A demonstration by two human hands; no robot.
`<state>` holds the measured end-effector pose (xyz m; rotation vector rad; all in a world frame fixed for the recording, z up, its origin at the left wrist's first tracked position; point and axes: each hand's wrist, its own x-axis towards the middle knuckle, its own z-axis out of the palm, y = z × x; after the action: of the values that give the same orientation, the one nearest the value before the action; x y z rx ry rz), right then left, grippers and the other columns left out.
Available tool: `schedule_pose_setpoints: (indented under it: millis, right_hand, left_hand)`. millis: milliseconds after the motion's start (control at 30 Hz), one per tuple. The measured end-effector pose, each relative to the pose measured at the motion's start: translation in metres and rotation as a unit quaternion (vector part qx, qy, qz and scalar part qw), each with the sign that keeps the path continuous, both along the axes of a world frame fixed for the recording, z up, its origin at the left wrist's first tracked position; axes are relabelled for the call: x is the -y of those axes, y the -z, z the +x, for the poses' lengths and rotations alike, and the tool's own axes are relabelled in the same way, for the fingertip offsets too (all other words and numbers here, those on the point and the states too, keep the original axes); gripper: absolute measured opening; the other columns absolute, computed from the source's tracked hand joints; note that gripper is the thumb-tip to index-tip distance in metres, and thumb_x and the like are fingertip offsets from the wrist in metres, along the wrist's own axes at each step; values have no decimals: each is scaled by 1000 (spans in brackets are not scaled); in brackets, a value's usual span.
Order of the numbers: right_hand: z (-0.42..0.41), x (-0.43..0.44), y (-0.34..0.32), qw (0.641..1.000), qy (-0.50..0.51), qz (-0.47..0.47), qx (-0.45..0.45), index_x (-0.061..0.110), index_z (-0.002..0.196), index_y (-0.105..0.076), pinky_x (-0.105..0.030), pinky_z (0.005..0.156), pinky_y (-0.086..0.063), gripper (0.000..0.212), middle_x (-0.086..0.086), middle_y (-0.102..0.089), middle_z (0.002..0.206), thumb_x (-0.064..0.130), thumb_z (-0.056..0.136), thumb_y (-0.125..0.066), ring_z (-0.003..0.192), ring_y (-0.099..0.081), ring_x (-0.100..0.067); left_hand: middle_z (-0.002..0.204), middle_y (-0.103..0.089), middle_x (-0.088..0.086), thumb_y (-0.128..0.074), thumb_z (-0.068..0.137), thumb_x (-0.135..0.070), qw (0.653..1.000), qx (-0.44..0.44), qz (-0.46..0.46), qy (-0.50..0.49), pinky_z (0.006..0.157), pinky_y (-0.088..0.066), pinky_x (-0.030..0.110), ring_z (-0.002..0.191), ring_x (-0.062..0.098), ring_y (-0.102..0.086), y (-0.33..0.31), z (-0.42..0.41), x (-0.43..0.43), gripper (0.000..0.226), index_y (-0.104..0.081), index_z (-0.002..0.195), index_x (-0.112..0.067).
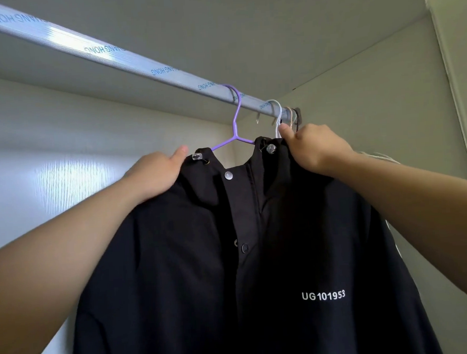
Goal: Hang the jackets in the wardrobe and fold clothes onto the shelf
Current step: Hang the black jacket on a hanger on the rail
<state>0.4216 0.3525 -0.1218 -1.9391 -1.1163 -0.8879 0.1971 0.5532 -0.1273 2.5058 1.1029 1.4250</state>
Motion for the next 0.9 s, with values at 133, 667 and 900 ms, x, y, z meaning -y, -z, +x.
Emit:
schedule_pose_setpoints:
  millis: [133, 667, 900]
  right_hand:
    - [1, 2, 11, 996, 78, 49, -3, 12, 103, -63, -43, 79, -38, 75, -20, -61, 105, 67, 100, -13, 101, -59, -41]
    - [32, 43, 160, 976, -21, 181, -121, 21, 104, -40, -45, 73, -40, 35, -24, -63, 103, 51, 106, -22, 91, -57, -46]
    - [48, 68, 153, 984, 73, 128, -100, 15, 105, -41, -45, 71, -37, 47, -30, -60, 101, 55, 105, -16, 91, -58, -49]
  left_hand:
    - [85, -62, 17, -19, 104, -60, 988, 72, 112, -78, 76, -47, 42, 85, 37, -56, 9, -3, -11, 73, -53, 63, -10]
    - [70, -54, 7, -11, 106, -54, 980, 174, 57, -77, 76, -41, 45, 79, 37, -52, 156, -69, -62, 64, -46, 70, -15]
    - [86, -60, 17, -7, 99, -68, 972, 137, 20, -191, 78, -45, 50, 84, 42, -53, 161, -110, -76, 73, -58, 98, -15]
